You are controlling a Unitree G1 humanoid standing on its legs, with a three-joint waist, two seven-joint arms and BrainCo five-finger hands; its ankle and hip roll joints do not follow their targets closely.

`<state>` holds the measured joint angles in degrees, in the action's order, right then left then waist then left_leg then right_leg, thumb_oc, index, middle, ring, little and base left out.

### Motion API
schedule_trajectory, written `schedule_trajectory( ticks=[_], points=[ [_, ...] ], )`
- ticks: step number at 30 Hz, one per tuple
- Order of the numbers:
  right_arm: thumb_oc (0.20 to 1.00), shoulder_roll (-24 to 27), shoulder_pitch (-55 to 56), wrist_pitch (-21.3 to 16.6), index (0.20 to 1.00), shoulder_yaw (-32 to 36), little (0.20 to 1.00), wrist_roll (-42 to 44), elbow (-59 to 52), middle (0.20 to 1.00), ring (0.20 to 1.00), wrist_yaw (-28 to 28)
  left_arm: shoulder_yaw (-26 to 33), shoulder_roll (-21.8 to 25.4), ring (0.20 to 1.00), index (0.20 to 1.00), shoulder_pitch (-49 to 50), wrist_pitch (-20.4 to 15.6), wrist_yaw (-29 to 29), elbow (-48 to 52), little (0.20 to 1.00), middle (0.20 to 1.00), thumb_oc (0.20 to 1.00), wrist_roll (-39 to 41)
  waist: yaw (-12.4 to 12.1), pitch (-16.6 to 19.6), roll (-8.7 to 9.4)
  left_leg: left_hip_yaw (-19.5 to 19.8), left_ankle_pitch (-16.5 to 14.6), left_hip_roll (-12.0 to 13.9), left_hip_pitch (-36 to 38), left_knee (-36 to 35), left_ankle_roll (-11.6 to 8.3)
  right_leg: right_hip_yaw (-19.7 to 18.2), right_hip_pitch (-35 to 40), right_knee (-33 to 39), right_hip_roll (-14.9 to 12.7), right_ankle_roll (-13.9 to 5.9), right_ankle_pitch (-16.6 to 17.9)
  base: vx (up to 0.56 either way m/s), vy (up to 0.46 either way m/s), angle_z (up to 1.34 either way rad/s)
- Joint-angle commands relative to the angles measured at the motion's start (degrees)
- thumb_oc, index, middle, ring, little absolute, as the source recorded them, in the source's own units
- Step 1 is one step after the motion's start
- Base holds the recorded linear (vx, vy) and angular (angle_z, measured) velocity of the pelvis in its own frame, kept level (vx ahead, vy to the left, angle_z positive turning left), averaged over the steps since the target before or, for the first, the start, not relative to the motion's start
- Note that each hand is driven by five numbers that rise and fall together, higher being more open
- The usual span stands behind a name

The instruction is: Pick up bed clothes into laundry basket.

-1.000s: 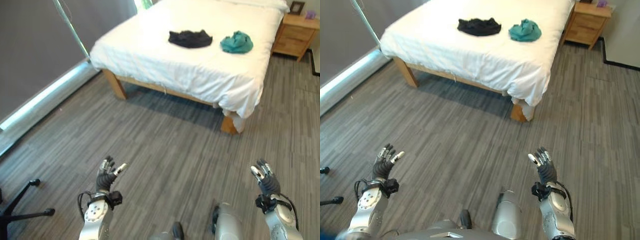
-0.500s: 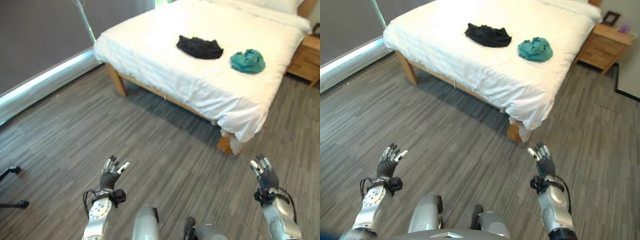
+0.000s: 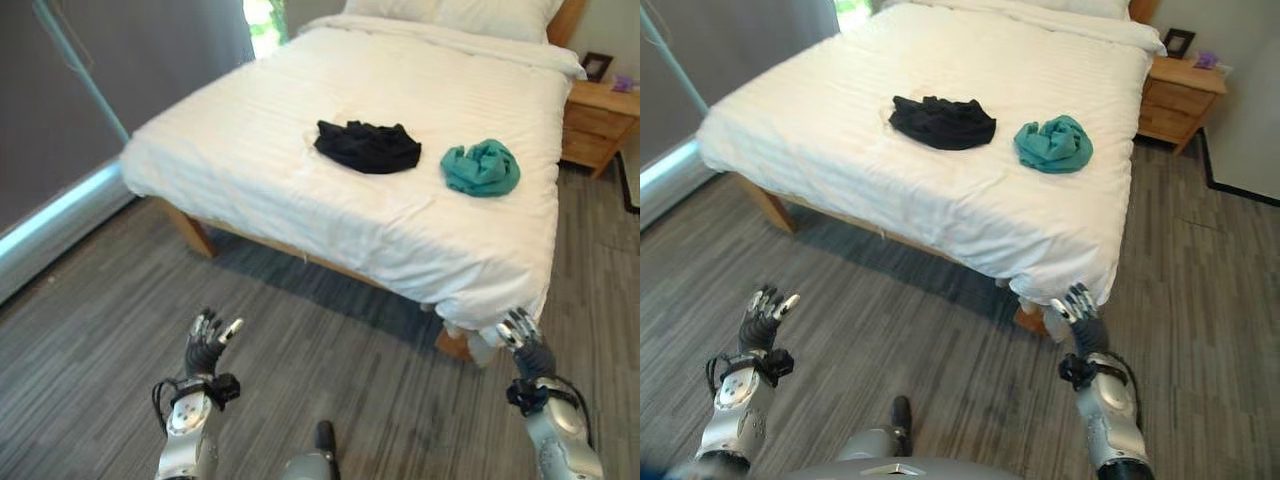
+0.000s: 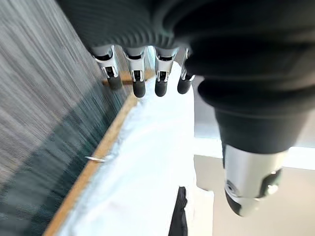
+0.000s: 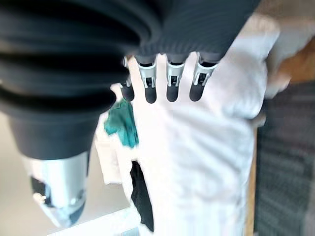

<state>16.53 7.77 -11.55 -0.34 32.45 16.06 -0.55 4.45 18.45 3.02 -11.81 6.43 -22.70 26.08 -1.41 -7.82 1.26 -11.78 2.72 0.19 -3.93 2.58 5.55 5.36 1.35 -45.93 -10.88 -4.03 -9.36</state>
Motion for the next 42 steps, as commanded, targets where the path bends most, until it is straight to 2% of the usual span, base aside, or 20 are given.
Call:
schedule_trajectory(
  ticks=[1, 3, 4, 6, 7, 8, 12, 13, 14, 15, 16, 17, 18, 20, 23, 25, 30, 34, 36, 42],
  points=[
    [1.0, 3.3, -4.3, -1.9, 1.0, 1.2, 1.0, -3.8, -2.5, 1.0, 1.0, -0.3, 0.8, 5.6, 1.0, 1.0, 1.0, -3.0, 0.2, 6.8, 1.0, 1.0, 1.0, -2.9, -0.5, -3.9, -1.66, -0.1, 0.9, 5.6, -0.4, 2.5, -3.37, -2.4, -6.5, 5.4, -4.6, -3.54, 19.8, 0.36, 0.162, -0.17],
    [1.0, 6.7, -5.5, -1.4, 1.0, 3.6, 1.0, -6.1, -2.5, 1.0, 1.0, -0.2, 0.3, 6.4, 1.0, 1.0, 0.6, -3.2, -1.4, 7.5, 1.0, 1.0, 1.0, -2.5, 1.6, -4.3, -1.39, 0.8, -0.5, 4.9, 4.4, -0.2, -4.05, 1.0, -11.8, 13.5, -3.7, -3.51, 14.6, 0.46, 0.043, 0.06],
    [1.0, 8.3, -5.8, -1.6, 1.0, 4.9, 1.0, -6.7, -2.0, 1.0, 1.0, 0.5, 0.0, 6.5, 1.0, 1.0, 0.6, -3.4, -2.1, 7.4, 1.0, 1.0, 1.0, -2.0, 2.3, -4.3, -1.05, 1.5, -1.0, 4.5, 5.5, -0.9, -4.53, 1.5, -12.0, 18.8, -2.8, -3.89, 14.1, 0.41, -0.103, 0.21],
    [1.0, 14.5, -7.7, -2.6, 1.0, 7.9, 1.0, -10.1, -1.5, 1.0, 1.0, 1.8, -0.2, 8.3, 1.0, 1.0, -0.2, -4.3, -2.7, 7.8, 1.0, 1.0, 1.0, -2.3, 4.0, -4.5, 0.34, 3.1, -2.0, 3.9, 8.0, -3.3, -5.94, -0.3, -10.5, 36.4, 0.8, -5.01, 13.3, 0.38, -0.151, 0.39],
    [1.0, 15.7, -5.2, -1.4, 1.0, 10.2, 1.0, -10.5, -2.7, 1.0, 1.0, 2.2, -0.7, 8.6, 1.0, 1.0, -0.4, -2.9, -2.9, 7.5, 1.0, 1.0, 1.0, -2.7, 4.1, -4.3, 1.0, 4.8, -2.1, 3.5, 7.6, -2.7, -5.98, -2.9, -8.3, 36.8, 1.7, -5.18, 11.7, 0.27, -0.123, 0.59],
    [1.0, 19.4, -6.1, 0.0, 1.0, 10.5, 1.0, -11.6, -2.4, 1.0, 1.0, 1.2, -0.1, 8.7, 1.0, 1.0, 0.2, -2.7, -3.3, 7.0, 1.0, 1.0, 1.0, -3.3, 3.2, -4.0, 1.81, 4.1, -2.1, 3.8, 8.1, -3.0, -6.07, -1.9, -7.9, 36.6, 1.3, -5.04, 12.1, 0.18, -0.093, 0.76],
    [1.0, 38.2, -9.2, 1.7, 1.0, 14.5, 1.0, -17.9, 3.1, 1.0, 1.0, -1.2, 1.4, 6.5, 1.0, 1.0, 5.8, -2.9, -6.4, 7.9, 1.0, 1.0, 1.0, -0.4, 2.1, -2.4, 2.17, 4.9, -1.4, 4.5, 7.8, -4.4, -6.88, -0.3, -5.5, 41.0, 2.1, -4.38, 11.9, 0.19, -0.109, 0.41],
    [1.0, 44.4, -11.4, 2.2, 1.0, 13.3, 1.0, -19.4, 8.1, 1.0, 1.0, -3.3, 1.1, 6.4, 1.0, 1.0, 7.4, -2.7, -7.8, 7.2, 1.0, 1.0, 1.0, 0.1, 1.4, -2.2, 2.19, 5.2, -1.4, 4.6, 7.8, -4.5, -7.19, 0.1, -4.8, 41.5, 2.3, -4.29, 11.7, 0.13, -0.086, 0.08],
    [1.0, 47.5, -13.5, 2.4, 1.0, 12.0, 1.0, -20.6, 12.7, 1.0, 1.0, -2.8, 0.2, 6.5, 1.0, 1.0, 8.4, -2.3, -8.7, 7.2, 1.0, 1.0, 1.0, 0.7, 0.9, -2.0, 2.29, 5.4, -1.1, 4.6, 7.5, -4.7, -7.38, 0.4, -4.6, 42.4, 2.4, -4.19, 11.9, 0.13, -0.088, 0.08],
    [1.0, 51.7, -19.4, 3.3, 1.0, 7.3, 1.0, -22.5, 20.8, 1.0, 1.0, -2.1, -1.2, 6.7, 1.0, 1.0, 8.9, -1.9, -9.4, 6.6, 1.0, 1.0, 1.0, 1.6, 0.1, -2.1, 2.28, 5.7, -1.1, 4.8, 7.5, -4.9, -7.68, 1.0, -3.8, 43.3, 2.5, -4.12, 11.7, 0.06, -0.053, 0.07],
    [1.0, 51.8, -20.9, 3.1, 1.0, 5.9, 1.0, -22.4, 21.4, 1.0, 1.0, -2.0, -0.7, 6.5, 1.0, 1.0, 9.0, -1.9, -9.4, 6.5, 1.0, 1.0, 1.0, 1.6, 0.6, -1.9, 2.27, 5.7, -0.9, 4.8, 7.2, -4.9, -7.67, 1.0, -4.0, 43.5, 2.5, -4.1, 12.0, 0.06, -0.073, 0.15],
    [1.0, 56.8, -33.3, 3.8, 1.0, -2.2, 1.0, -25.2, 33.1, 1.0, 1.0, -0.3, -3.1, 7.9, 1.0, 1.0, 9.1, -1.5, -9.3, 6.2, 1.0, 1.0, 1.0, 2.5, -1.5, -2.3, 2.44, 6.0, -0.6, 5.0, 6.7, -5.1, -8.1, 1.7, -3.8, 44.2, 2.7, -4.06, 12.2, 0.03, -0.07, 0.09],
    [1.0, 58.6, -42.3, 3.8, 1.0, -8.9, 1.0, -26.0, 38.8, 1.0, 1.0, 0.0, -3.9, 8.8, 1.0, 1.0, 8.7, -1.5, -9.1, 6.3, 1.0, 1.0, 1.0, 2.9, -2.1, -2.5, 2.52, 6.2, -0.4, 5.1, 6.2, -5.2, -8.31, 2.1, -4.1, 44.5, 2.7, -4.08, 12.4, 0.03, -0.081, 0.06],
    [1.0, 59.1, -57.8, 3.5, 1.0, -21.6, 1.0, -28.0, 45.7, 1.0, 1.0, 1.5, -4.7, 9.4, 1.0, 1.0, 8.3, -2.1, -9.0, 6.6, 1.0, 1.0, 1.0, 3.4, -2.0, -3.0, 1.92, 6.6, -0.1, 5.3, 4.6, -5.0, -8.56, 2.1, -5.3, 44.3, 2.6, -4.02, 12.5, -0.03, -0.03, 0.02],
    [1.0, 58.9, -72.9, 3.5, 1.0, -34.8, 1.0, -34.2, 50.2, 1.0, 1.0, 3.4, -6.8, 11.1, 1.0, 1.0, 6.8, -2.4, -9.1, 8.0, 1.0, 1.0, 1.0, 4.1, -2.7, -4.8, 0.65, 7.9, 0.7, 5.3, 0.7, -4.7, -8.74, 2.7, -9.2, 42.8, 2.4, -3.82, 12.3, -0.11, -0.003, 0.01],
    [1.0, 57.6, -80.6, 3.9, 1.0, -38.7, 1.0, -34.2, 53.4, 1.0, 1.0, 5.7, -7.7, 11.7, 1.0, 1.0, 5.7, -2.7, -8.4, 7.9, 1.0, 1.0, 1.0, 5.4, -3.5, -6.5, -0.58, 8.7, 1.8, 5.2, -2.0, -5.3, -8.87, 3.0, -12.4, 41.9, 2.3, -3.53, 12.4, -0.16, -0.018, 0.16],
    [1.0, 55.9, -91.9, 4.8, 1.0, -42.3, 1.0, -30.0, 57.4, 1.0, 1.0, 9.4, -9.3, 11.6, 1.0, 1.0, 5.1, -2.7, -6.8, 8.9, 1.0, 1.0, 1.0, 6.2, -4.9, -8.8, -2.96, 9.5, 4.6, 4.8, -7.9, -7.4, -9.76, 3.8, -18.6, 41.9, 2.5, -3.3, 13.0, -0.06, -0.045, 0.25],
    [1.0, 56.1, -97.7, 5.6, 1.0, -46.9, 1.0, -30.7, 60.0, 1.0, 1.0, 9.0, -10.0, 11.0, 1.0, 1.0, 5.2, -2.5, -6.4, 9.5, 1.0, 1.0, 1.0, 5.9, -5.4, -10.7, -4.06, 9.6, 5.2, 4.9, -10.6, -7.6, -10.17, 3.9, -21.7, 40.8, 2.9, -3.12, 12.9, -0.02, -0.047, 0.06],
    [1.0, 56.3, -104.9, 6.6, 1.0, -51.2, 1.0, -31.1, 62.8, 1.0, 1.0, 10.0, -11.2, 11.5, 1.0, 1.0, 4.6, -2.6, -7.0, 10.3, 1.0, 1.0, 1.0, 5.9, -6.0, -12.8, -5.96, 9.8, 6.1, 4.7, -14.4, -7.6, -10.64, 3.7, -26.8, 38.6, 2.9, -2.98, 12.5, -0.11, -0.049, 0.0],
    [1.0, 56.5, -103.9, 6.5, 1.0, -46.7, 1.0, -25.4, 62.2, 1.0, 1.0, 11.0, -11.5, 9.4, 1.0, 1.0, 2.5, -2.9, -5.5, 11.5, 1.0, 1.0, 1.0, 7.3, -6.9, -14.9, -8.84, 9.3, 7.1, 4.8, -22.2, -7.6, -12.02, 3.5, -36.5, 36.4, 2.4, -3.29, 12.8, -0.05, -0.047, 0.0]
  ],
)
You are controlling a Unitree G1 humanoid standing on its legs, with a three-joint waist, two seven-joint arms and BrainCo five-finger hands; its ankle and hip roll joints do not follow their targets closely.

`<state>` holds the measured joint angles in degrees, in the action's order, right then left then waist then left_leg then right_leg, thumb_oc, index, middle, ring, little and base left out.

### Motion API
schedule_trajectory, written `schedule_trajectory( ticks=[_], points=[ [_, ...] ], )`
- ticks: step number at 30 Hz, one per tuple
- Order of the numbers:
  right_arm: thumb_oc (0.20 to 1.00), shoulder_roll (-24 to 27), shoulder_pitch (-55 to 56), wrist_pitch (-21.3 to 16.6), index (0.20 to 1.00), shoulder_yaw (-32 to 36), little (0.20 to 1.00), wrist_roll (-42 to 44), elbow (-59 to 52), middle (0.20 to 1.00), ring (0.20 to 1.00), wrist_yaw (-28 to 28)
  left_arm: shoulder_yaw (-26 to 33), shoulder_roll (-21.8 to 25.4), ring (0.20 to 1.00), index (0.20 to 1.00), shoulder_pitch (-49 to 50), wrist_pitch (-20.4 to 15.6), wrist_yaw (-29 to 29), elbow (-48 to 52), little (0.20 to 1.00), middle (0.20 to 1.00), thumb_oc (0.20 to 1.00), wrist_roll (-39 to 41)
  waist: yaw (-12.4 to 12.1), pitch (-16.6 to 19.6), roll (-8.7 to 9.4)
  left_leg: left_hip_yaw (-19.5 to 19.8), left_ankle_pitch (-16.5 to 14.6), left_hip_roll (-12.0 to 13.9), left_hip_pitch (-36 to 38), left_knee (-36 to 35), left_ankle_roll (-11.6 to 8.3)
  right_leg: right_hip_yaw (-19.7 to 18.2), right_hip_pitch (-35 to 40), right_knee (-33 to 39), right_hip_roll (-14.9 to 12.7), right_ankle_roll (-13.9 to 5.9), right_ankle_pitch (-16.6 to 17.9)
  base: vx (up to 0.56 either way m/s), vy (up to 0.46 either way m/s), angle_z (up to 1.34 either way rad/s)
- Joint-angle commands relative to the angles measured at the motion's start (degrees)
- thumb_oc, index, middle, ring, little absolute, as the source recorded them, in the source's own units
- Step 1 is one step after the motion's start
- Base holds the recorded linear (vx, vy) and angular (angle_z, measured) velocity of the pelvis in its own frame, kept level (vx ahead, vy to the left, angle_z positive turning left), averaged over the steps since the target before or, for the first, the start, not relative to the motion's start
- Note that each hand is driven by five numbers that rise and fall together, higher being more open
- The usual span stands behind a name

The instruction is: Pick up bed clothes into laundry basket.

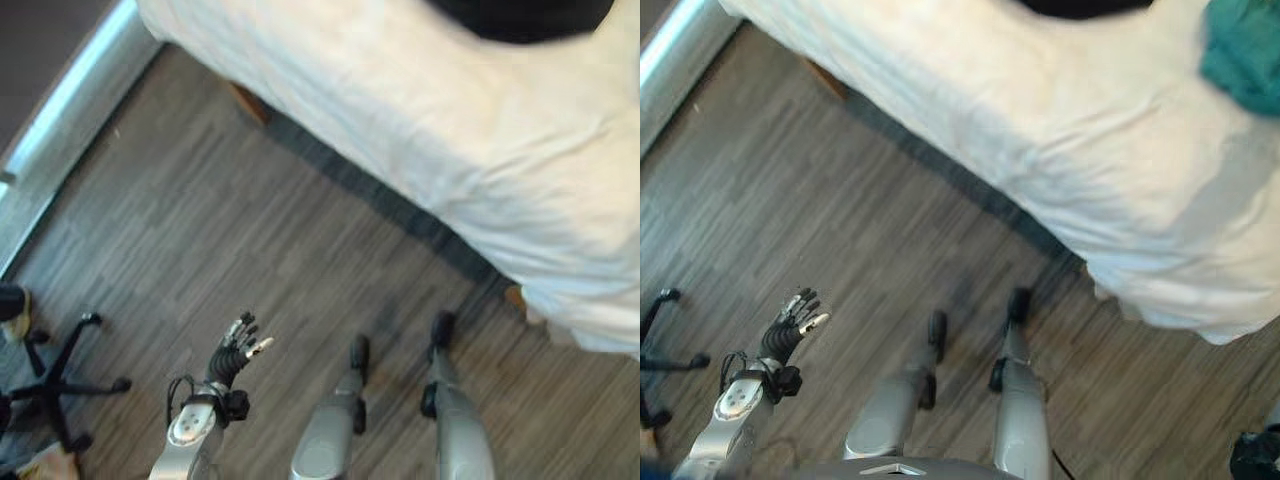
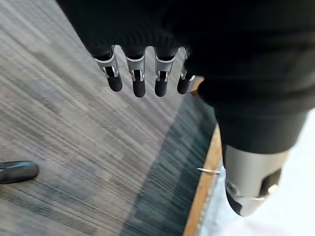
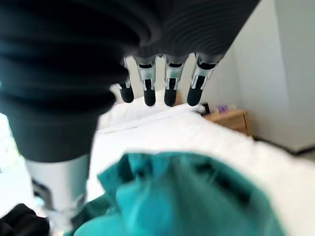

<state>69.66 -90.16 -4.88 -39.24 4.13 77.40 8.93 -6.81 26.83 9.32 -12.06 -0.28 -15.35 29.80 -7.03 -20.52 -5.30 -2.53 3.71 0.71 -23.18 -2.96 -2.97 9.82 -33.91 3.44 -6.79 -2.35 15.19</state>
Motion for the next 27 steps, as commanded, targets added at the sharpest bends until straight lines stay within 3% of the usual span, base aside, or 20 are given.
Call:
schedule_trajectory(
  ticks=[1, 5, 8, 9, 10, 15, 20, 22, 23, 27],
  points=[
    [1.0, 3.4, -5.9, -0.2, 1.0, -7.6, 1.0, 2.9, 0.8, 1.0, 1.0, 1.5, -0.3, 1.1, 1.0, 1.0, -3.8, -2.7, 1.2, 4.2, 1.0, 1.0, 1.0, 3.6, -1.3, -2.1, -2.21, 0.0, 6.1, 4.3, -3.0, -2.0, -3.49, -1.0, -1.4, -13.0, -1.7, -4.97, -11.8, -0.02, -0.007, 0.05],
    [1.0, 0.4, 0.6, 0.1, 1.0, -2.1, 1.0, 3.5, 3.5, 1.0, 1.0, 0.6, -2.3, -0.6, 1.0, 1.0, -4.9, -2.7, 1.2, 6.3, 1.0, 1.0, 1.0, 3.0, -1.3, -4.6, -3.89, 0.1, 6.4, 4.3, -5.8, -2.0, -3.46, -1.6, -6.7, -15.4, -1.6, -4.84, -11.9, 0.0, -0.015, -0.06],
    [1.0, -0.4, 2.5, 0.2, 1.0, -0.9, 1.0, 3.0, 4.9, 1.0, 1.0, 0.0, -2.5, -0.4, 1.0, 1.0, -5.1, -3.0, 1.1, 6.7, 1.0, 1.0, 1.0, 3.5, -1.5, -5.2, -3.98, -0.2, 6.5, 4.3, -5.7, -2.0, -3.49, -1.7, -7.0, -15.5, -1.4, -4.77, -11.8, 0.0, -0.008, -0.01],
    [0.937, -0.4, 2.9, 0.3, 0.937, -0.6, 0.937, 2.8, 5.5, 0.937, 0.937, 0.0, -2.6, -0.7, 1.0, 1.0, -5.2, -3.1, 1.1, 6.7, 1.0, 1.0, 1.0, 3.7, -1.4, -5.3, -4.02, -0.2, 6.5, 4.2, -5.4, -2.0, -3.49, -1.7, -6.7, -15.5, -1.5, -4.75, -11.8, 0.0, 0.0, 0.0],
    [0.2, -0.3, 2.8, 0.2, 0.2, -0.5, 0.2, 3.0, 5.7, 0.2, 0.2, -0.2, -2.6, -0.8, 1.0, 1.0, -5.4, -3.2, 1.2, 6.5, 1.0, 1.0, 1.0, 4.1, -1.4, -5.3, -4.0, -0.2, 6.5, 4.1, -5.1, -2.0, -3.46, -1.7, -6.4, -15.5, -1.5, -4.7, -11.8, 0.0, 0.0, 0.0],
    [0.2, 3.1, 1.2, -0.7, 0.2, -0.3, 0.2, 6.7, 2.9, 0.2, 0.2, 2.9, -2.0, -0.5, 1.0, 1.0, -7.6, -3.9, 2.0, 5.3, 1.0, 1.0, 1.0, 5.4, -0.4, -5.5, -3.08, -0.1, 5.9, 3.8, -1.5, -2.0, -3.49, -1.1, -2.8, -15.4, -1.6, -4.69, -12.2, 0.0, 0.0, 0.0],
    [0.2, 8.2, 11.3, -5.5, 0.2, 7.5, 0.2, 12.0, -10.0, 0.2, 0.2, 4.4, -0.5, -0.4, 1.0, 1.0, -9.8, -4.9, 2.8, 3.3, 1.0, 1.0, 1.0, 4.8, 1.9, -4.2, -0.76, 0.2, 4.6, 3.9, 3.0, -2.0, -3.65, -0.2, 3.6, -13.5, -1.6, -4.94, -12.3, 0.04, -0.018, 0.03],
    [0.2, 11.1, 19.6, -7.2, 0.2, 14.5, 0.2, 15.4, -16.0, 0.2, 0.2, 4.3, 1.3, -0.7, 1.0, 1.0, -9.9, -5.3, 2.8, 1.6, 1.0, 1.0, 1.0, 4.9, 4.0, -2.6, 0.5, 0.2, 3.6, 3.6, 6.1, -2.0, -3.43, -0.1, 7.7, -12.7, -1.6, -5.03, -12.5, 0.1, -0.003, 0.02],
    [0.2, 11.1, 20.8, -7.2, 0.2, 15.8, 0.2, 15.3, -16.3, 0.2, 0.2, 4.4, 1.2, -0.4, 1.0, 1.0, -10.0, -5.3, 2.7, 1.6, 1.0, 1.0, 1.0, 4.9, 3.9, -2.7, 0.69, 0.2, 3.8, 3.6, 6.0, -2.0, -3.4, 0.0, 7.8, -12.4, -1.6, -5.0, -12.1, 0.08, -0.001, 0.06],
    [0.2, 11.2, 39.5, -9.9, 0.2, 34.6, 0.2, 21.8, -23.3, 0.2, 0.2, 5.2, 3.5, 0.1, 1.0, 1.0, -11.0, -5.6, 3.5, 0.3, 1.0, 1.0, 1.0, 3.6, 7.0, -0.2, 2.35, 0.0, 2.2, 3.9, 11.0, -2.0, -2.93, -0.2, 13.7, -11.2, -1.6, -5.29, -12.8, 0.1, 0.038, 0.0]
  ],
)
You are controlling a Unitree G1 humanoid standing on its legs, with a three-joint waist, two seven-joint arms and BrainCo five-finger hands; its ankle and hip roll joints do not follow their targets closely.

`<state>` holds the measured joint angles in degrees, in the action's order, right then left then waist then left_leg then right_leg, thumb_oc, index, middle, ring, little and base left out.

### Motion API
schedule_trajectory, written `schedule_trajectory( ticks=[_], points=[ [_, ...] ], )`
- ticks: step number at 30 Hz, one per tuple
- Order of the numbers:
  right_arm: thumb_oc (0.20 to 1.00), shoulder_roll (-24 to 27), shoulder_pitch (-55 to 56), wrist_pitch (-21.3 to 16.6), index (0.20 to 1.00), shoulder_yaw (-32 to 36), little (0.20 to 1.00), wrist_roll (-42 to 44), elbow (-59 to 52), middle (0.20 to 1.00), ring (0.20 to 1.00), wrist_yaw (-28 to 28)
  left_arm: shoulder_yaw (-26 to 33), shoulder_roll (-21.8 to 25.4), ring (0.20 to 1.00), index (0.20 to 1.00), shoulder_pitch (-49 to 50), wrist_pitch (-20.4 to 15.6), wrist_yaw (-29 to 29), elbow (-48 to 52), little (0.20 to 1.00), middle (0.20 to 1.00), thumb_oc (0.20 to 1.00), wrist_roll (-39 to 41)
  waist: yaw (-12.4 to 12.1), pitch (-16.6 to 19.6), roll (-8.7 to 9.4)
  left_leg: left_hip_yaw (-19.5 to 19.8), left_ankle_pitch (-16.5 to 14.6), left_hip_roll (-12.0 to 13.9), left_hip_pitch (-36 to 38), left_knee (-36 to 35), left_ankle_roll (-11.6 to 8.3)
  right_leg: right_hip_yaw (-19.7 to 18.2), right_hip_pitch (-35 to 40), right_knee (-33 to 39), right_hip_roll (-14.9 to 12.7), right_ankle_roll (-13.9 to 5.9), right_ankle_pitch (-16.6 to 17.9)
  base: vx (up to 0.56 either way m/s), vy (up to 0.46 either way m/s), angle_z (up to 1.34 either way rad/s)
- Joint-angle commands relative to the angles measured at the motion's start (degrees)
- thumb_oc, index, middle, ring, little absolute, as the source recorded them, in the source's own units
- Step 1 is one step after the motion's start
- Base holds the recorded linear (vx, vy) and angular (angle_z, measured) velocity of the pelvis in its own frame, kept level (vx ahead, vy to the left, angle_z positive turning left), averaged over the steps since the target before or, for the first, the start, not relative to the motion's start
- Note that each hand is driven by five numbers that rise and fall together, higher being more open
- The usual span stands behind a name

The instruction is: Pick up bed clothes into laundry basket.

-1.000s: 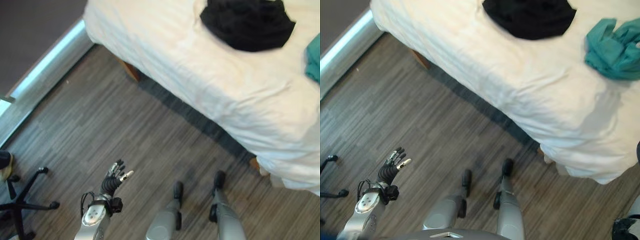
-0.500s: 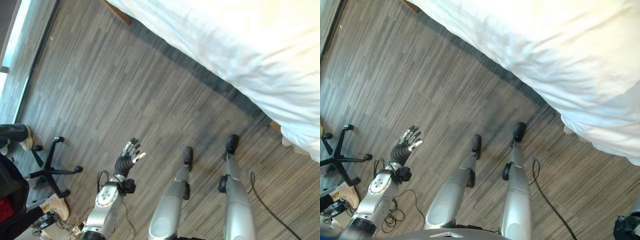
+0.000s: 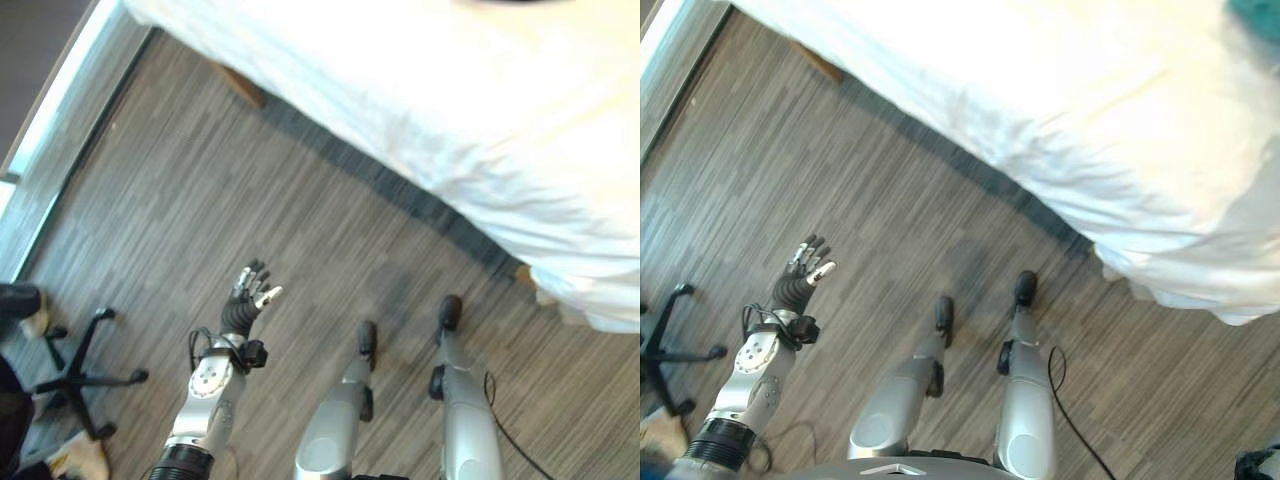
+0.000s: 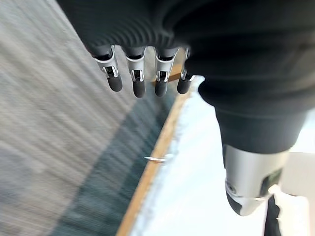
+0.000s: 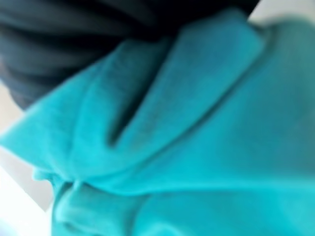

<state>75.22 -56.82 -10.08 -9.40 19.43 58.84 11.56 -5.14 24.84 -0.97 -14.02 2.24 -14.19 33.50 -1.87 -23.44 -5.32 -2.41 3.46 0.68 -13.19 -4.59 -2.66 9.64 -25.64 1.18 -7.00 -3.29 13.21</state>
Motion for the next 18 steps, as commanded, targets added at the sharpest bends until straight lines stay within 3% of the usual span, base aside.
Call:
schedule_trajectory(
  ticks=[1, 5, 6, 9, 10, 11, 12, 14, 15, 18],
  points=[
    [0.2, 4.4, 13.1, -5.4, 0.2, 11.0, 0.2, 7.6, -7.8, 0.2, 0.2, 2.5, 2.6, 2.3, 1.0, 1.0, -0.5, -3.5, 1.1, -1.1, 1.0, 1.0, 1.0, -0.5, 2.6, 3.4, 2.88, -0.1, 2.4, 3.9, 1.9, -0.4, -3.01, -0.1, 6.4, -8.4, -1.4, -4.35, -10.6, 0.1, 0.043, -0.02],
    [0.2, -4.4, 36.2, -8.5, 0.2, 31.9, 0.2, 12.7, -17.6, 0.2, 0.2, 2.0, 4.9, 3.2, 1.0, 1.0, -1.7, -3.2, 1.8, -3.0, 1.0, 1.0, 1.0, -1.8, 5.1, 6.0, 4.33, -0.5, 1.1, 3.9, 5.8, -0.4, -2.28, -0.8, 10.1, -8.1, -1.7, -4.6, -11.4, 0.08, 0.049, -0.08],
    [0.2, -5.4, 39.8, -8.2, 0.2, 35.3, 0.2, 12.5, -19.2, 0.2, 0.2, 2.1, 4.1, 3.7, 1.0, 1.0, -2.0, -3.2, 1.8, -3.0, 1.0, 1.0, 1.0, -1.8, 4.3, 5.9, 4.69, -0.3, 1.1, 3.8, 6.0, -0.4, -2.25, -0.7, 10.4, -8.1, -1.8, -4.63, -11.6, 0.03, 0.045, -0.09],
    [0.2, -20.7, 54.6, -11.3, 0.2, 45.9, 0.2, 11.7, -33.4, 0.2, 0.2, 1.9, 6.4, 3.1, 1.0, 1.0, -2.9, -3.1, 2.7, -4.3, 1.0, 1.0, 1.0, -3.3, 6.8, 7.7, 4.43, -0.7, 0.1, 4.1, 8.9, -0.4, -1.95, -1.6, 11.7, -10.6, -2.1, -4.56, -13.5, 0.07, 0.06, -0.08],
    [0.2, -20.9, 55.0, -11.2, 0.2, 46.3, 0.2, 11.6, -33.8, 0.2, 0.2, 1.9, 6.3, 3.2, 1.0, 1.0, -2.9, -3.1, 2.7, -4.3, 1.0, 1.0, 1.0, -3.3, 6.6, 7.6, 4.49, -0.7, 0.1, 4.1, 9.0, -0.4, -1.95, -1.6, 11.8, -10.7, -2.2, -4.56, -13.5, 0.07, 0.01, -0.06],
    [0.2, -27.5, 58.8, -11.5, 0.2, 46.7, 0.2, 10.0, -39.4, 0.2, 0.2, 0.6, 7.3, 2.8, 1.0, 1.0, -3.4, -3.3, 2.9, -3.6, 1.0, 1.0, 1.0, -4.1, 7.7, 8.1, 4.43, -1.0, -0.4, 4.5, 10.2, -0.4, -1.99, -2.4, 12.1, -12.0, -1.7, -4.27, -14.5, 0.04, -0.005, -0.12],
    [0.2, -27.7, 59.0, -11.4, 0.2, 46.8, 0.2, 9.9, -39.6, 0.2, 0.2, 0.7, 7.2, 2.9, 1.0, 1.0, -3.4, -3.3, 2.9, -3.6, 1.0, 1.0, 1.0, -4.1, 7.6, 8.0, 4.51, -1.1, -0.4, 4.4, 10.3, -0.4, -2.0, -2.4, 12.1, -12.0, -1.7, -4.26, -14.5, 0.09, -0.054, -0.16],
    [0.2, -39.2, 62.4, -10.8, 0.2, 40.4, 0.2, 9.4, -46.3, 0.2, 0.2, -2.8, 8.2, 2.2, 1.0, 1.0, -4.6, -3.6, 2.7, -1.4, 1.0, 1.0, 1.0, -3.8, 8.9, 9.1, 5.1, -2.8, -0.6, 6.6, 13.0, -0.2, -2.88, -3.9, 13.2, -12.3, 0.2, -3.22, -15.8, 0.1, -0.165, -0.17],
    [0.2, -40.2, 63.3, -10.1, 0.2, 39.7, 0.2, 9.3, -46.8, 0.2, 0.2, -3.6, 8.6, 2.5, 1.0, 1.0, -5.2, -3.6, 2.4, -0.4, 1.0, 1.0, 1.0, -3.8, 9.4, 9.3, 5.61, -3.2, -0.3, 7.5, 13.0, 1.6, -3.12, -4.3, 13.6, -12.1, 1.0, -2.82, -16.1, 0.08, -0.262, -0.4],
    [0.2, -43.1, 62.9, -9.8, 0.2, 33.7, 0.2, 10.4, -50.0, 0.2, 0.2, -5.2, 6.4, 4.2, 1.0, 1.0, -10.4, -3.6, 1.8, 0.9, 1.0, 1.0, 1.0, -4.0, 9.2, 7.8, 8.16, -3.3, 3.2, 10.7, 8.4, 18.1, -4.22, -6.0, 17.0, -11.3, 3.7, -0.01, -16.5, 0.02, -0.274, -0.52]
  ],
)
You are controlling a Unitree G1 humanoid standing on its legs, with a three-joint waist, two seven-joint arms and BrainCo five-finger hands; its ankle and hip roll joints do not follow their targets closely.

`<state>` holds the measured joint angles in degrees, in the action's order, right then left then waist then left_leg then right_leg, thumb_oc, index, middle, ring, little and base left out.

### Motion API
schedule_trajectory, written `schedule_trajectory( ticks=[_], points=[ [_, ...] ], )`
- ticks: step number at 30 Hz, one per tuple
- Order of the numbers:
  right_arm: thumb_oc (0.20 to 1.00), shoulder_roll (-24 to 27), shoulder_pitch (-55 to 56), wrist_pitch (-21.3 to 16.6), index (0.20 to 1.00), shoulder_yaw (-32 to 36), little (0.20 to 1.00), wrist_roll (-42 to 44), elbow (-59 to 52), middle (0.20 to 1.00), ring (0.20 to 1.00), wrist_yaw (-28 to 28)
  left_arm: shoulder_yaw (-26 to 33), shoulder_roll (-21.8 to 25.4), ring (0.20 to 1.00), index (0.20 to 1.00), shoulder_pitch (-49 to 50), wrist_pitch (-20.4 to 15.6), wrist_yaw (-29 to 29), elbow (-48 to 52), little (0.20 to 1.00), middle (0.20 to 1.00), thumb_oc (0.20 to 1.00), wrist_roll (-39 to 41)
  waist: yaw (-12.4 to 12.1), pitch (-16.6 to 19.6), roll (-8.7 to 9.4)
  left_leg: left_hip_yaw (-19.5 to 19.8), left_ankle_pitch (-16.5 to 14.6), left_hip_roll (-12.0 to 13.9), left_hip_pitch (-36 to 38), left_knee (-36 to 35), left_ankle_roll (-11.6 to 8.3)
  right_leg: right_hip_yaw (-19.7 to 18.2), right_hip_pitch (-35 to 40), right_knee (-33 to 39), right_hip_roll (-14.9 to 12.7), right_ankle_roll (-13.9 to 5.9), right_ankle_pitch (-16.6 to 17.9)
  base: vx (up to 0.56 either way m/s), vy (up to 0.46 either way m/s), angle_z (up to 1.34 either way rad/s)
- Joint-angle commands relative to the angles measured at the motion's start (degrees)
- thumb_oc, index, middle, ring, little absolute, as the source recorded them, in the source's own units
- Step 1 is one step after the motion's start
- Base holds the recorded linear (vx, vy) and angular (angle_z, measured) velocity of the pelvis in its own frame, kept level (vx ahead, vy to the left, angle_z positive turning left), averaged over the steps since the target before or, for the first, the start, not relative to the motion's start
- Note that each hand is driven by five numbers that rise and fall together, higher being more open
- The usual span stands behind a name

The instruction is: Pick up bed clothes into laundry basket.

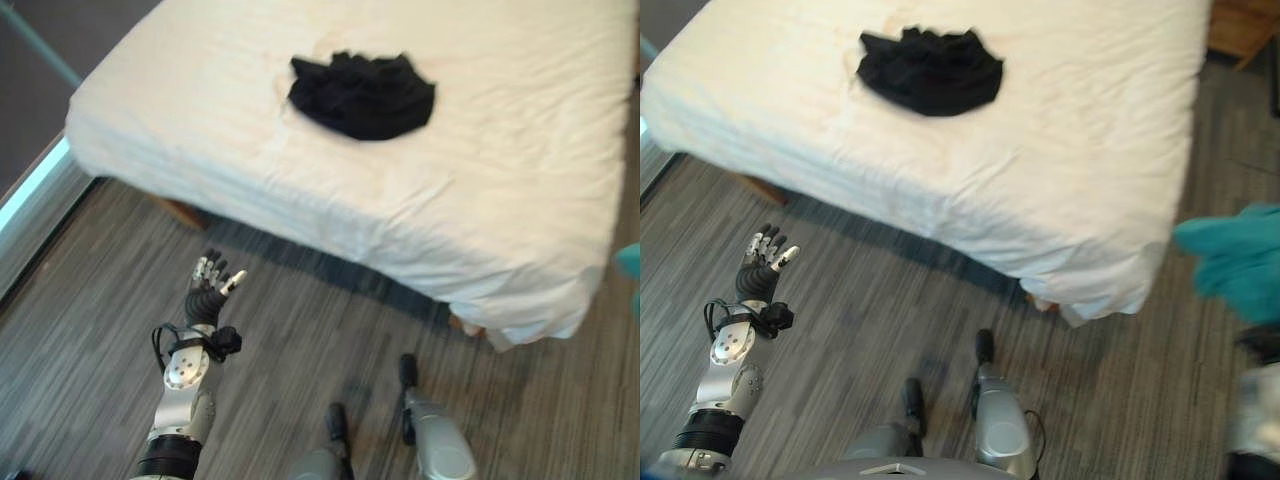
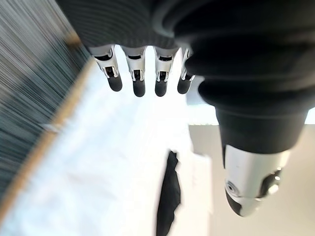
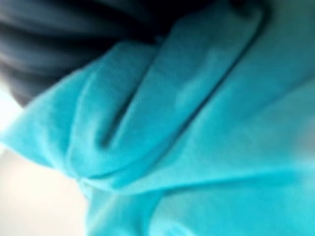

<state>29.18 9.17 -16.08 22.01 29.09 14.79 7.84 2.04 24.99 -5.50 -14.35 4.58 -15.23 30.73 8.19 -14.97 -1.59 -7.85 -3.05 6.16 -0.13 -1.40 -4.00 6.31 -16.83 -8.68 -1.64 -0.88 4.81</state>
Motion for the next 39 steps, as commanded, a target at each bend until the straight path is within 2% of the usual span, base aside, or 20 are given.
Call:
schedule_trajectory(
  ticks=[1, 3, 4, 5, 7, 11, 13, 14, 15, 16, 17, 20, 23, 25, 26, 27, 30, 33, 35, 39],
  points=[
    [0.2, 2.9, -3.5, -3.9, 0.2, 1.3, 0.2, 1.3, -6.4, 0.2, 0.2, -1.8, -2.1, 4.0, 1.0, 1.0, -8.2, -3.5, -0.6, 2.4, 1.0, 1.0, 1.0, -1.2, -0.8, -1.2, 4.9, 2.4, 10.6, 5.8, -6.0, 19.9, -2.8, -3.0, 9.1, -1.7, -1.1, -1.74, -8.9, 0.01, -0.164, -0.26],
    [0.2, 2.3, -4.6, -3.7, 0.2, -0.5, 0.2, 1.9, -6.5, 0.2, 0.2, -2.3, -3.6, 4.2, 1.0, 1.0, -10.9, -3.9, -0.2, 2.8, 1.0, 1.0, 1.0, -1.7, -0.9, -1.1, 5.24, 4.0, 11.1, 5.4, -7.4, 22.7, -1.99, -4.2, 9.2, -1.8, -0.6, -1.12, -9.1, 0.03, -0.043, -0.25],
    [0.2, 2.2, -5.6, -3.5, 0.2, -2.4, 0.2, 2.2, -6.7, 0.2, 0.2, -2.1, -5.7, 4.1, 1.0, 1.0, -14.1, -4.3, 0.9, 3.1, 1.0, 1.0, 1.0, -2.3, -1.6, -1.3, 5.48, 6.8, 11.2, 3.5, -9.6, 24.6, -1.62, -5.6, 9.8, -2.0, -0.8, -0.93, -9.5, 0.11, -0.003, -0.49],
    [0.2, 2.8, -6.0, -3.0, 0.2, -3.0, 0.2, 1.4, -9.0, 0.2, 0.2, -2.5, -7.8, 4.3, 1.0, 1.0, -19.5, -4.2, 2.1, 2.3, 1.0, 1.0, 1.0, -3.2, -1.8, -1.0, 6.17, 8.7, 9.6, 1.1, -14.9, 24.1, -1.24, -7.9, 11.2, -1.5, -1.2, -1.0, -9.7, 0.21, 0.016, -0.62],
    [0.2, 3.7, -6.9, -3.2, 0.2, -3.5, 0.2, 0.8, -9.9, 0.2, 0.2, -2.4, -11.0, 5.4, 1.0, 1.0, -25.6, -3.8, 3.9, 0.8, 1.0, 1.0, 1.0, -6.0, -2.0, -0.1, 6.16, 9.6, 9.5, 0.3, -17.2, 18.2, -0.92, -10.2, 12.1, -0.5, -0.2, -1.27, -9.7, 0.23, 0.047, -0.64],
    [0.2, 6.9, -9.7, -3.1, 0.2, -5.7, 0.2, 0.0, -9.1, 0.2, 0.2, -1.5, -17.5, 9.1, 1.0, 1.0, -37.7, -2.3, 6.5, -6.6, 1.0, 1.0, 1.0, -11.5, -2.3, 0.2, 4.46, 12.3, 14.8, -0.7, -18.8, 6.9, -2.14, -14.6, 14.5, -0.3, 2.1, -1.88, -10.9, 0.24, 0.134, -0.5],
    [0.2, 6.9, -9.3, -1.9, 0.2, -6.2, 0.2, -0.5, -9.8, 0.2, 0.2, -1.9, -18.2, 9.7, 1.0, 1.0, -41.3, -1.4, 7.9, -10.1, 1.0, 1.0, 1.0, -12.9, -1.1, 0.5, 4.26, 10.6, 13.6, 0.0, -16.9, 7.0, -1.93, -15.9, 15.5, -0.1, 1.7, -2.57, -11.5, 0.16, 0.142, -1.22],
    [0.2, 6.8, -9.3, -1.8, 0.2, -6.1, 0.2, -0.6, -10.0, 0.2, 0.2, -1.9, -18.4, 9.7, 1.0, 1.0, -41.6, -1.4, 7.9, -10.4, 1.0, 1.0, 1.0, -12.9, -1.4, 0.3, 4.41, 10.3, 13.5, 0.0, -16.7, 7.1, -1.91, -16.1, 15.7, 0.0, 1.7, -2.6, -11.5, 0.17, 0.206, -1.04],
    [0.2, 5.3, -8.5, -1.1, 0.2, -6.2, 0.2, -0.6, -9.8, 0.2, 0.2, -1.7, -19.9, 9.9, 1.0, 1.0, -45.9, 0.0, 9.3, -15.1, 1.0, 1.0, 1.0, -14.4, -0.1, 1.4, 4.37, 8.9, 12.1, 0.2, -15.2, 6.7, -1.26, -17.4, 16.0, 0.8, 0.6, -3.46, -11.4, 0.13, 0.153, -0.9],
    [0.2, 5.2, -8.5, -1.1, 0.2, -6.1, 0.2, -0.6, -9.9, 0.2, 0.2, -1.7, -20.0, 9.9, 1.0, 1.0, -46.0, -0.1, 9.3, -15.2, 1.0, 1.0, 1.0, -14.3, -0.3, 1.3, 4.42, 8.8, 12.1, 0.2, -15.2, 6.7, -1.25, -17.5, 16.0, 0.8, 0.6, -3.47, -11.4, 0.25, 0.284, -0.7],
    [0.2, 4.2, -8.0, -0.2, 0.2, -6.4, 0.2, -0.8, -9.2, 0.2, 0.2, -1.6, -22.7, 11.6, 1.0, 1.0, -52.0, 2.4, 9.9, -21.8, 1.0, 1.0, 1.0, -18.6, 1.1, 1.9, 4.71, 6.4, 10.6, 0.1, -14.3, 7.2, -0.61, -18.4, 16.1, 1.9, -0.8, -4.27, -11.0, 0.15, 0.186, -0.69],
    [0.2, 4.2, -8.4, 0.2, 0.2, -7.2, 0.2, -1.3, -8.9, 0.2, 0.2, -1.7, -25.4, 13.5, 1.0, 1.0, -58.1, 3.7, 11.1, -27.0, 1.0, 1.0, 1.0, -21.3, 1.6, 2.0, 5.12, 4.5, 10.4, 0.4, -14.3, 6.8, 0.02, -19.4, 15.3, 2.7, -1.3, -5.09, -9.9, 0.06, 0.144, -0.79],
    [0.2, 4.7, -11.1, 0.0, 0.2, -10.7, 0.2, -0.7, -7.8, 0.2, 0.2, -2.3, -36.2, 17.7, 1.0, 1.0, -73.4, 8.0, 12.5, -45.3, 1.0, 1.0, 1.0, -33.4, 3.2, 1.5, 6.7, 1.3, 10.0, 0.4, -15.3, 5.8, 1.18, -20.9, 12.1, 4.2, -2.5, -6.89, -7.5, 0.01, 0.16, -0.67],
    [0.2, 5.3, -11.6, -0.1, 0.2, -11.8, 0.2, -0.8, -8.0, 0.2, 0.2, -2.9, -42.5, 19.4, 1.0, 1.0, -80.3, 10.7, 12.6, -52.4, 1.0, 1.0, 1.0, -41.2, 4.0, 1.2, 7.63, 0.0, 9.9, 0.6, -15.8, 4.9, 1.46, -21.4, 10.6, 5.0, -2.7, -7.75, -6.3, 0.0, 0.093, -0.29],
    [0.2, 5.7, -11.6, -0.2, 0.2, -12.1, 0.2, -1.0, -8.4, 0.2, 0.2, -2.9, -43.9, 20.1, 1.0, 1.0, -82.4, 11.6, 13.2, -54.3, 1.0, 1.0, 1.0, -43.8, 4.4, 1.0, 8.13, -0.3, 9.5, 0.5, -15.8, 4.9, 1.56, -21.6, 10.3, 5.2, -2.9, -8.11, -6.2, 0.0, 0.056, -0.18],
    [0.2, 5.6, -11.8, -0.2, 0.2, -12.1, 0.2, -1.1, -8.4, 0.2, 0.2, -2.9, -44.1, 20.1, 1.0, 1.0, -82.6, 11.6, 13.2, -54.4, 1.0, 1.0, 1.0, -43.8, 4.3, 1.0, 8.13, -0.4, 9.9, 0.6, -16.0, 4.8, 1.53, -21.7, 10.1, 5.3, -2.7, -8.1, -5.8, 0.02, 0.051, -0.18],
    [0.2, 6.0, -12.2, -1.0, 0.2, -13.1, 0.2, -0.4, -9.0, 0.2, 0.2, -3.0, -49.1, 23.8, 1.0, 1.0, -86.3, 14.5, 13.0, -60.0, 1.0, 1.0, 1.0, -51.3, 5.2, 0.7, 9.81, -1.9, 9.1, 1.0, -16.5, 5.1, 1.78, -22.0, 9.0, 6.0, -3.0, -9.12, -4.5, 0.03, 0.055, -0.22],
    [0.2, 6.5, -11.8, -0.6, 0.2, -13.8, 0.2, -0.9, -10.1, 0.2, 0.2, -3.5, -56.3, 24.8, 1.0, 1.0, -86.3, 18.7, 9.1, -64.9, 1.0, 1.0, 1.0, -64.1, 5.4, 0.8, 10.81, -3.0, 8.5, 1.3, -16.4, 4.9, 2.0, -21.5, 8.6, 6.9, -3.3, -9.85, -3.2, 0.05, 0.046, -0.24],
    [0.2, 6.7, -11.8, -0.4, 0.2, -13.7, 0.2, -0.7, -9.7, 0.2, 0.2, -3.5, -55.1, 24.3, 1.0, 1.0, -82.8, 19.9, 6.4, -66.9, 1.0, 1.0, 1.0, -66.3, 5.4, 0.8, 11.22, -3.3, 8.2, 1.2, -16.5, 4.9, 2.09, -21.2, 8.4, 7.3, -3.5, -10.05, -2.7, 0.02, 0.031, -0.06],
    [0.2, 8.0, -12.9, 0.1, 0.2, -14.8, 0.2, -1.4, -10.7, 0.2, 0.2, -3.8, -51.8, 23.7, 1.0, 1.0, -78.6, 20.5, 5.8, -68.9, 1.0, 1.0, 1.0, -66.7, 5.6, 1.0, 11.79, -3.6, 7.9, 1.3, -16.8, 4.9, 2.08, -20.4, 7.9, 7.7, -3.6, -9.97, -2.7, 0.02, 0.009, -0.07]
  ],
)
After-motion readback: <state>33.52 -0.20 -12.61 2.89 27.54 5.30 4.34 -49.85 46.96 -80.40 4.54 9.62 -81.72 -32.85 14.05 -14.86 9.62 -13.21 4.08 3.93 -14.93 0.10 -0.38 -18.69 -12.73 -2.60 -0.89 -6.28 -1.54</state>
